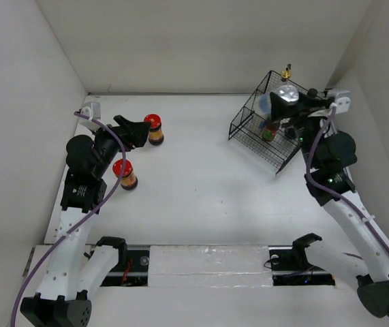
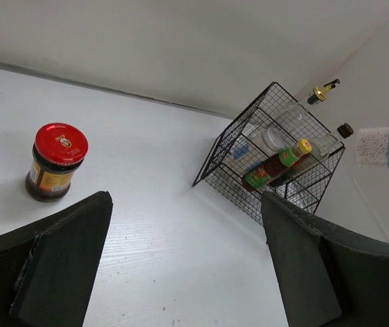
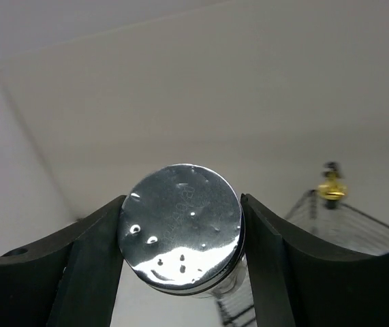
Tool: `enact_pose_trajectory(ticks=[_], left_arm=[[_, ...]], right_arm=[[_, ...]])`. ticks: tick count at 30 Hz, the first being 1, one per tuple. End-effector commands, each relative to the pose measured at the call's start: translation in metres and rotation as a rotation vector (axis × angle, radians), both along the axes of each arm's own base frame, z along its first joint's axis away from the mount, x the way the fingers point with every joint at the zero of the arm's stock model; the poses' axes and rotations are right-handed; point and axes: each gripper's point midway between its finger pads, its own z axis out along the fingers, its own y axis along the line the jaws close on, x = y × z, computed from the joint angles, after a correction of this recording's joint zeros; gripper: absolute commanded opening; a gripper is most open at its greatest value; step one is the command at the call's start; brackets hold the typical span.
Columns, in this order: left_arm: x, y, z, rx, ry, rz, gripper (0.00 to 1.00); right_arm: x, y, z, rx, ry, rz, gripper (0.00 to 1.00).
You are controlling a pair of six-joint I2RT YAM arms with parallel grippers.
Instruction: Organize the condiment bottles
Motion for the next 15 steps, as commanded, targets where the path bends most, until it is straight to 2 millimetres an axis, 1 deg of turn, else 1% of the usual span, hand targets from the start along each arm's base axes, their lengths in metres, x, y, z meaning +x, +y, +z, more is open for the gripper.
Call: enact_pose_trajectory(ticks=[1,2,3,4,6,7,8,11,12,13,14,15], left_arm=[[-0.001,-0.002,0.012,-0.014,-0.054,-0.015,0.87],[-0.001,-0.002,0.012,-0.014,-0.054,-0.015,0.87],[-0.001,-0.002,0.012,-0.014,-0.054,-0.015,0.87],[-0.001,-0.002,0.012,-0.014,-0.054,-0.015,0.87],[-0.001,-0.002,0.012,-0.014,-0.054,-0.015,0.87],[-0.001,-0.002,0.012,-0.014,-0.054,-0.015,0.87],[-0.001,-0.002,0.012,-0.014,-0.054,-0.015,0.87],[-0.001,-0.002,0.012,-0.014,-0.054,-0.015,0.87],[-0.001,-0.002,0.012,-0.014,-0.054,-0.015,0.87],[-0.001,-0.002,0.012,-0.014,-0.054,-0.015,0.87],[-0.001,-0.002,0.012,-0.014,-0.054,-0.015,0.87],[-0.001,-0.002,0.012,-0.014,-0.054,-0.015,0.87]], right_arm=[[0.024,-0.071,-0.032,-0.033,0.115,-0.286,0.45],[0.025,-0.081,-0.029,-0.034,0.113,-0.31,0.45],[0.03,-0.089,-0.032,-0.033,0.123,-0.325,0.45],[0.031,-0.101,-0.031,-0.032,0.131,-0.343,0.45],[0.04,-0.112,-0.039,-0.032,0.155,-0.369,0.45],[0.046,-0.114,-0.046,-0.03,0.175,-0.368,0.45],[0.049,-0.124,-0.045,-0.028,0.176,-0.395,0.45],[0.061,-0.137,-0.06,-0.016,0.219,-0.426,0.45],[0.061,-0.142,-0.055,-0.016,0.209,-0.431,0.45],[0.065,-0.14,-0.06,-0.013,0.224,-0.419,0.45],[0.07,-0.145,-0.067,-0.015,0.243,-0.433,0.45],[0.073,-0.149,-0.068,-0.014,0.242,-0.443,0.43]])
